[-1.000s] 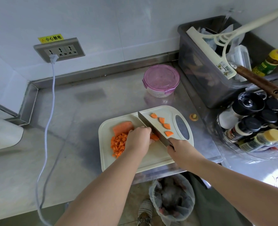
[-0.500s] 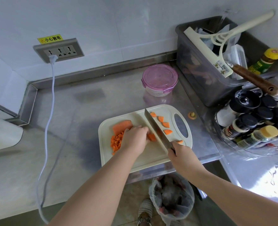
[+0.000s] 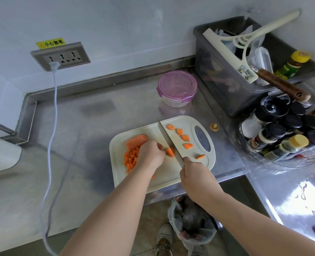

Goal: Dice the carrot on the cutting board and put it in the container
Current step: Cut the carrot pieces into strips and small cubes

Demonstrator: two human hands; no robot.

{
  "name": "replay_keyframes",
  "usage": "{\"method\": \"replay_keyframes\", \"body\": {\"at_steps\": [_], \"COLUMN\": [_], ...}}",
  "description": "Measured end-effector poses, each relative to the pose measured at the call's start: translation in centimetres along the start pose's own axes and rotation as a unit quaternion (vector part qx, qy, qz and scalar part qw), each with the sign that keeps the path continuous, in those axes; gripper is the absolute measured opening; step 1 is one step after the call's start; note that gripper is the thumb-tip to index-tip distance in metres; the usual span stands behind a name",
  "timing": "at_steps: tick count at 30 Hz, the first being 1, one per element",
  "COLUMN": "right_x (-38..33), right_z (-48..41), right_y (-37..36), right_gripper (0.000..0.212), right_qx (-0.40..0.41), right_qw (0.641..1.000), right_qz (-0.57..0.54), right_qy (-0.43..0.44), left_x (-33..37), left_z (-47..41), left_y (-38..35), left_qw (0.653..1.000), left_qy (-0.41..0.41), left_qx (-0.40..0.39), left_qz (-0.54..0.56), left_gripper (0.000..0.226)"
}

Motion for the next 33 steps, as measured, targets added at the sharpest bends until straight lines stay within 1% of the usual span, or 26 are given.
{"method": "replay_keyframes", "body": {"at_steps": [4,6,8,10,12,16,20,24,30,33], "right_x": [-0.5,-0.5,-0.3,-0.1,0.0,0.0,0.0,-0.6,-0.7,-0.5], "right_z": [0.2,0.1,-0.3,-0.5,-0.6,-0.5,-0.6,0.0,-0.6,-1.4], "right_y": [-0.4,-0.7,-1.2,-1.6,-1.8,-1.8,-1.9,-1.1,-1.2,-2.1], "right_gripper": [0.025,0.025,0.026,0.033,0.036,0.029,0.035,0.025,0.025,0.024], "right_qx": [0.006,0.009,0.005,0.001,0.001,0.007,-0.006,-0.004,-0.009,-0.009], "right_qw": [1.0,1.0,1.0,0.999,0.999,0.999,0.999,1.0,0.999,0.999], "right_qz": [-0.002,-0.003,0.019,0.051,0.05,0.036,0.049,0.011,0.01,0.027], "right_qy": [-0.004,-0.012,-0.016,-0.016,-0.016,-0.016,-0.017,-0.022,-0.029,-0.038], "left_x": [0.2,0.3,0.4,0.6,0.8,0.9,1.0,0.9,0.8,1.0], "left_z": [0.0,0.0,0.1,0.2,0.3,0.5,0.4,0.3,0.1,0.1], "left_y": [-0.3,-0.4,-0.4,-0.4,-0.3,-0.4,-0.6,-0.8,-1.0,-0.7], "left_qw": [1.0,0.999,0.999,0.998,0.998,0.998,0.997,0.998,0.999,1.0], "left_qy": [0.014,0.016,0.016,0.01,0.004,0.005,0.006,0.006,0.01,0.006], "left_qx": [0.0,-0.001,-0.003,-0.005,-0.008,-0.014,-0.007,-0.003,-0.002,0.003], "left_qz": [0.024,0.037,0.051,0.055,0.055,0.065,0.072,0.057,0.04,0.0], "left_gripper": [0.019,0.015,0.008,0.005,0.007,0.008,0.011,0.013,0.014,0.011]}}
Point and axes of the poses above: each hand's wrist, its own z-axis away from the middle knuckle, its own y-axis out of the back of the hand, x = y × z, the point moved 1 cm from there along -z, towards the middle knuckle, and after that the axes turned 8 degrees about -y, right-handed, at the moved point
